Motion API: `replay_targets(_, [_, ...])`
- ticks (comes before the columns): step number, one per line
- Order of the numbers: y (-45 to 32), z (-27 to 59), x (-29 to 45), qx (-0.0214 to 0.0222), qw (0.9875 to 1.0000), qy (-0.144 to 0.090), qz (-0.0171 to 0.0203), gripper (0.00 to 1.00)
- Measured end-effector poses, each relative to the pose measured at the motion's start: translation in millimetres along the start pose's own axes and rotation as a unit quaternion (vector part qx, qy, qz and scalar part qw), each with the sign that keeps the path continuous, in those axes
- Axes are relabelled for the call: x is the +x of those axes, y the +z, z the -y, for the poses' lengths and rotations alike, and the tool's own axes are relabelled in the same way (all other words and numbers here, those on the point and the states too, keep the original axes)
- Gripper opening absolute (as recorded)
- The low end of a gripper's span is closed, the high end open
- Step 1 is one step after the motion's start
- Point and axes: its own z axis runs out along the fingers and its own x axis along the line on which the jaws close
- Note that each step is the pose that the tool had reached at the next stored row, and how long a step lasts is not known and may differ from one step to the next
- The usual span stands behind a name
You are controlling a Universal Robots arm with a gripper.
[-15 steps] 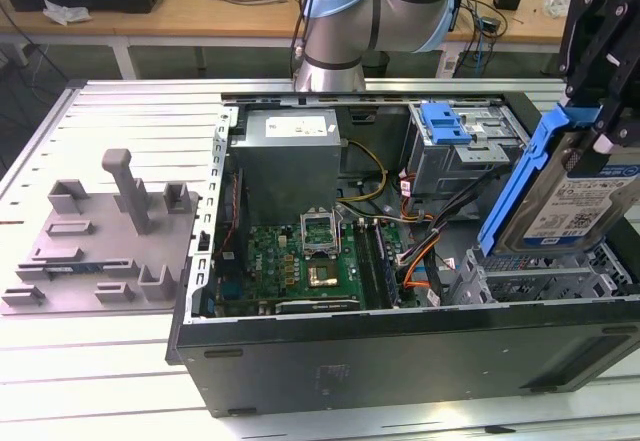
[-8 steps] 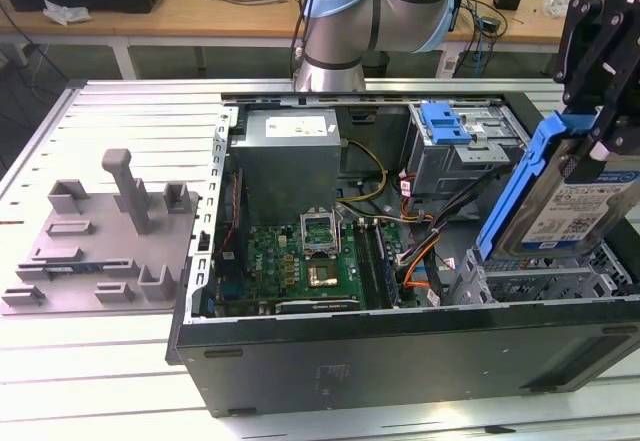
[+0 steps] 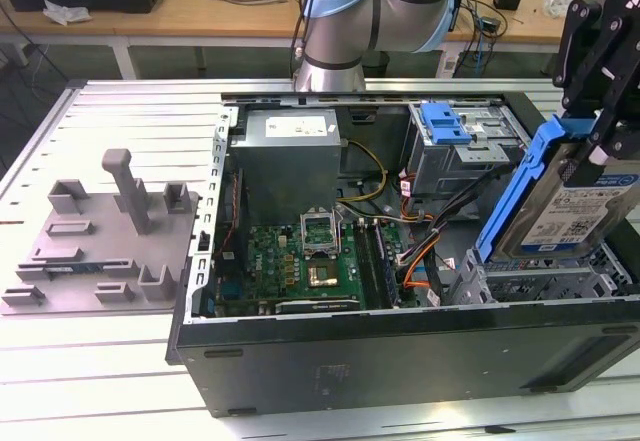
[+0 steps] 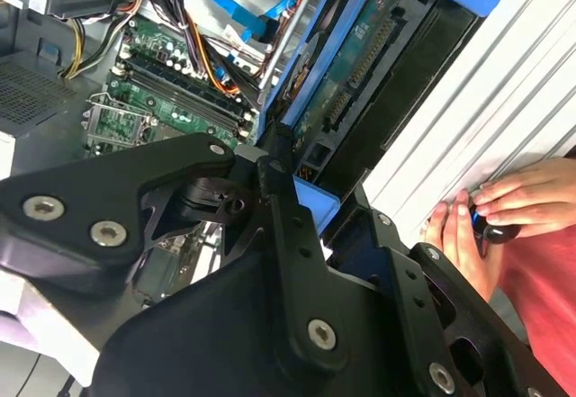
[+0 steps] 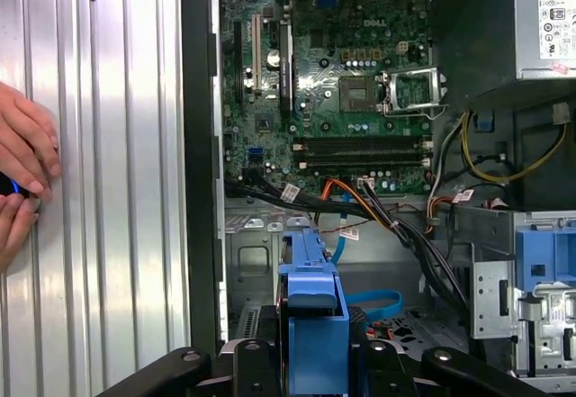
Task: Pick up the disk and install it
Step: 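Insert the disk into the insertion slot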
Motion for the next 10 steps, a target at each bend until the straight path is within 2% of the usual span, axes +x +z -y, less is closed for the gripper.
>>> replay_targets(10, [4.3,1.4,0.9,-0.0001,1.0000,0.000,0.0007,0.37])
